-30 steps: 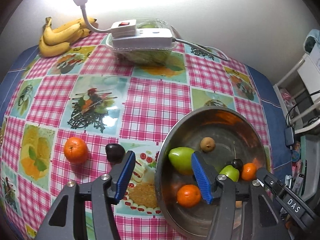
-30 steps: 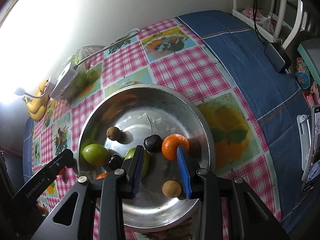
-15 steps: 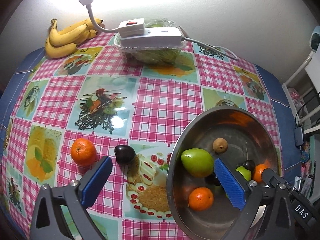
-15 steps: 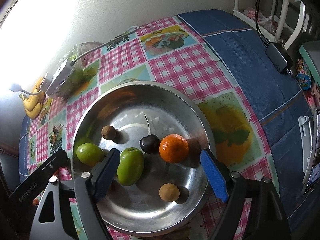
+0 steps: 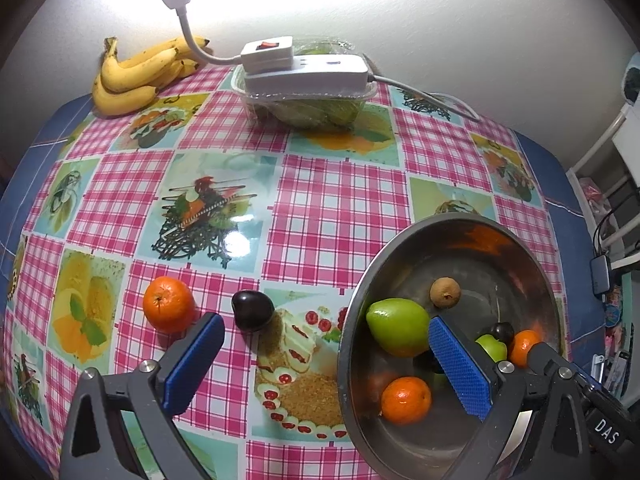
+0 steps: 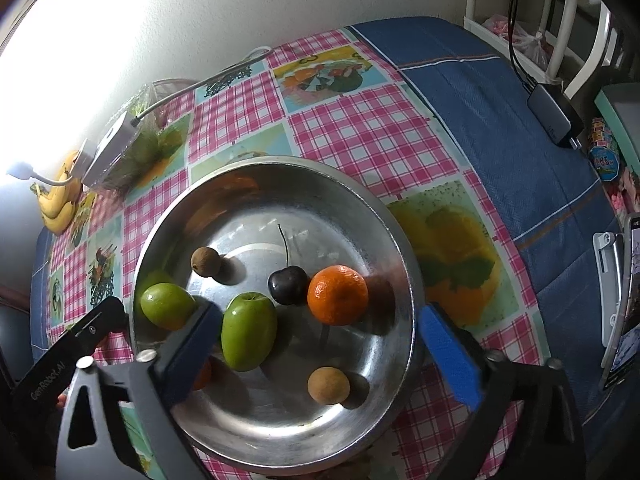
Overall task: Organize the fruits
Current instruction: 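Withdraw both grippers from the bowl toward the remaining fruits, then move both grippers toward the tangerine and dark plum on the cloth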
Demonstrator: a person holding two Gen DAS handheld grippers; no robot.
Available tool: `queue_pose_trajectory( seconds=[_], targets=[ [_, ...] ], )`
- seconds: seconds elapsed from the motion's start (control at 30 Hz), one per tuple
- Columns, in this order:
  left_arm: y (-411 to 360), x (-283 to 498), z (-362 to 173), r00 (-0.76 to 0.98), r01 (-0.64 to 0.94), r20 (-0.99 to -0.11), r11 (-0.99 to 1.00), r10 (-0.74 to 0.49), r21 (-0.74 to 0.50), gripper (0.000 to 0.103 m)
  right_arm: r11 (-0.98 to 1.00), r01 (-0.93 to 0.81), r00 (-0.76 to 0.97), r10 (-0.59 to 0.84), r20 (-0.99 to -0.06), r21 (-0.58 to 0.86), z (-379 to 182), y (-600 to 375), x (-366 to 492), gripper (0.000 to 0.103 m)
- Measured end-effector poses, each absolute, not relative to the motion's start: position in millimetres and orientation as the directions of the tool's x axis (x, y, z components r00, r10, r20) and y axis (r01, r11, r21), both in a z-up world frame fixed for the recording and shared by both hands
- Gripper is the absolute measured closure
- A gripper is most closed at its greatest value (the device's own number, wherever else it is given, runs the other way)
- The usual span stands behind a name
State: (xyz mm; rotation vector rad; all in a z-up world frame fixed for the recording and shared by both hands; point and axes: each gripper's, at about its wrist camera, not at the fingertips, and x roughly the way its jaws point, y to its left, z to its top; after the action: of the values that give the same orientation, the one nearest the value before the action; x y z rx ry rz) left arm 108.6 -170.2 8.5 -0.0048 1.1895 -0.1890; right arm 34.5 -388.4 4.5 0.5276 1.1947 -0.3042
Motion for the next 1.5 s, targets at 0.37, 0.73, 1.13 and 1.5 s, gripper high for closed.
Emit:
queue_pose_trajectory(
  seconds=[0.37, 0.73, 1.13, 1.5],
  targets=[
    [-168, 109, 19, 0.384, 0.166, -0.908, 0.980, -0.167, -0.109, 0.000, 0.843, 0.476, 0.382, 0.059, -0.922, 0.251, 12, -384, 35, 0.000],
    [-151, 112, 35, 0.424, 0.192, -0.895, 0.979, -0.140, -0.062, 0.000, 0.867, 0.427, 0.400, 0.073, -0.914, 0.256, 19, -361, 44, 0.000],
    [-96, 122, 42, 0.453, 0.129, -0.887, 0.991, -0.087, -0.031, 0.000, 0.925, 0.280, 0.394, 0.132, -0.909, 0.256, 19, -294, 68, 0.000],
    [-32, 135, 34, 0.427, -0.030, -0.901, 0.995, -0.076, -0.098, 0.000, 0.934, 0.179, 0.433, 0.207, -0.877, 0.308, 31, -242, 84, 0.000]
  ],
)
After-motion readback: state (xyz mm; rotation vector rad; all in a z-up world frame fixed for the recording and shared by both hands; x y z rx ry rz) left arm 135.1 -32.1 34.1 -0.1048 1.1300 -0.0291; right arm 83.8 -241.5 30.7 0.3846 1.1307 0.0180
